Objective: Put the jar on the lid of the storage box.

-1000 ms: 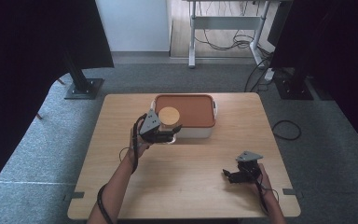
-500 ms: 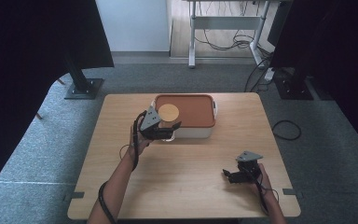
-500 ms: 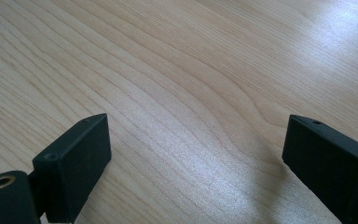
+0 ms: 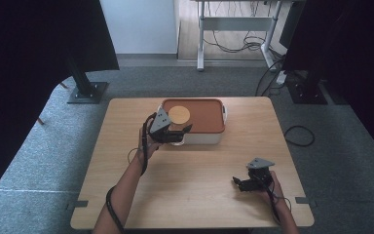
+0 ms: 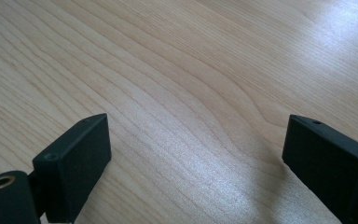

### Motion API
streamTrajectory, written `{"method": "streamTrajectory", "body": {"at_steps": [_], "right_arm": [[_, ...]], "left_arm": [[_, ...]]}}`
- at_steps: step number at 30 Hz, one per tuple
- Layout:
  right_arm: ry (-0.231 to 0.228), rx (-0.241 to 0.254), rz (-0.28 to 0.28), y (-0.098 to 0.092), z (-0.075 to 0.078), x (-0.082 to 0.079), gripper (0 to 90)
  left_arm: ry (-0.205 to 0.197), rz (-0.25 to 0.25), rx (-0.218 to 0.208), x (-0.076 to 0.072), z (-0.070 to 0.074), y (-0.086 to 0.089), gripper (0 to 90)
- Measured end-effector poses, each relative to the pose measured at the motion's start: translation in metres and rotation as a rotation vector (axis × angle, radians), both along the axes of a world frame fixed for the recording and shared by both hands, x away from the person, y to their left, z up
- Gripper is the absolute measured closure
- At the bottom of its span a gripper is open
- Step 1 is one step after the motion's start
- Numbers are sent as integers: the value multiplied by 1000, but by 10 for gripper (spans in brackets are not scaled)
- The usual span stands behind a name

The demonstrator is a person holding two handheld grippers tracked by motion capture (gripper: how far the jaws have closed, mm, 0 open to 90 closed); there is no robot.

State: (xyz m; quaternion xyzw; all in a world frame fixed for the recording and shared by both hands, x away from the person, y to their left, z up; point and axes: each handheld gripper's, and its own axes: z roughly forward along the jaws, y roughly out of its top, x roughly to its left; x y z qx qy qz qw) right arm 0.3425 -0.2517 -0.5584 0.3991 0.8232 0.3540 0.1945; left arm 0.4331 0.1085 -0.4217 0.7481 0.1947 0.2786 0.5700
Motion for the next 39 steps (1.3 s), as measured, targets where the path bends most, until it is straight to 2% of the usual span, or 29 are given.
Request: {"method": "streamTrajectory", "body": {"at_steps": [6, 13, 22, 27, 39], "right_arm": [[2, 1, 1, 0, 0, 0, 75], [6, 3, 1, -1, 0, 0, 74], [7, 3, -1, -1, 0, 0, 73], [7, 4, -2, -1, 0, 0, 70], [2, 1, -11, -2, 0, -2, 71]], "left_arm": [[-15, -1, 16, 4, 4, -5, 255], [-13, -5, 11, 11, 4, -9, 255], [-21, 29, 3, 26, 6, -10, 255], [-15, 56, 7, 36, 6, -9, 255], [0, 79, 8, 55, 3, -12, 255]]}}
